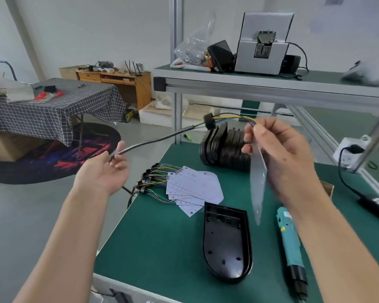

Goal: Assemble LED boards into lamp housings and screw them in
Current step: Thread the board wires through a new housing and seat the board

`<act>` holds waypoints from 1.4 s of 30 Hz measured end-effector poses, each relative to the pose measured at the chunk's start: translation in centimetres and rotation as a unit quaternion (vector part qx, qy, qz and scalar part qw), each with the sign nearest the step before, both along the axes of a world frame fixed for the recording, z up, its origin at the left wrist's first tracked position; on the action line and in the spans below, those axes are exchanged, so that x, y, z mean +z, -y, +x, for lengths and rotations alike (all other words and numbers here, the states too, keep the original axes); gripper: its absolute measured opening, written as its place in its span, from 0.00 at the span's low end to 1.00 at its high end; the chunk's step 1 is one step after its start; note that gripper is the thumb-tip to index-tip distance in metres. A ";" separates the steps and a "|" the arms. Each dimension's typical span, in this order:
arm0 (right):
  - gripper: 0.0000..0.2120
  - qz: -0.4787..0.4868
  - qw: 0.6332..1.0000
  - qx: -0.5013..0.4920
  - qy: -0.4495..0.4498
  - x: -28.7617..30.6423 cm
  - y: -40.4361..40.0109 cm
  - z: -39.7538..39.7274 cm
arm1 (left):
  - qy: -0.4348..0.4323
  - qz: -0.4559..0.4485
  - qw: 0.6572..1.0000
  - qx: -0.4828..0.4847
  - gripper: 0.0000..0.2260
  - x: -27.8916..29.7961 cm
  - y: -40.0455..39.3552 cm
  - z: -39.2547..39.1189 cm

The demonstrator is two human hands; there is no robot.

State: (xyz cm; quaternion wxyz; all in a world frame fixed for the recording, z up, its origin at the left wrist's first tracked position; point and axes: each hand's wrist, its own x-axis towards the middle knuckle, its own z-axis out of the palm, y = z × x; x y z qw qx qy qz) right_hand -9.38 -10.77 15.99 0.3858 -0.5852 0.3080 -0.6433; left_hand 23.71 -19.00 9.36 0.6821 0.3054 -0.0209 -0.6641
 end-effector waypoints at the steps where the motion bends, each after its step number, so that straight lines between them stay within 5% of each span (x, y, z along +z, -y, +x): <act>1: 0.04 0.002 0.999 -0.018 0.031 0.2 -0.6 -0.8 | -0.005 0.015 1.000 -0.011 0.12 -0.1 0.1 -0.3; 7: 0.06 -0.029 0.992 -0.044 0.119 1.9 -3.7 -3.8 | 0.014 0.087 0.996 -0.007 0.05 -2.0 1.1 -0.8; 14: 0.07 0.057 0.994 -0.055 -0.080 -1.0 -3.1 -3.6 | 0.014 0.196 0.980 -0.041 0.17 -8.0 2.6 3.6; 20: 0.09 0.060 0.989 -0.026 -0.135 -3.1 -1.8 -1.1 | 0.022 0.260 0.965 -0.018 0.13 -12.7 1.2 4.9; 24: 0.07 0.066 0.995 -0.022 -0.075 -3.3 -0.5 0.2 | 0.045 0.110 0.988 0.102 0.09 -10.1 1.2 5.5; 28: 0.06 0.075 0.993 -0.084 -0.038 -4.2 0.7 0.3 | 0.174 -0.054 0.981 0.063 0.10 -4.6 -0.3 4.3; 35: 0.08 0.129 0.976 -0.124 -0.121 -6.1 1.3 2.2 | 0.331 -0.205 0.920 0.037 0.14 2.7 -3.5 -1.2; 42: 0.05 0.153 0.977 -0.094 -0.116 -5.7 1.3 5.0 | 0.419 -0.313 0.851 0.039 0.14 3.3 -6.5 -7.8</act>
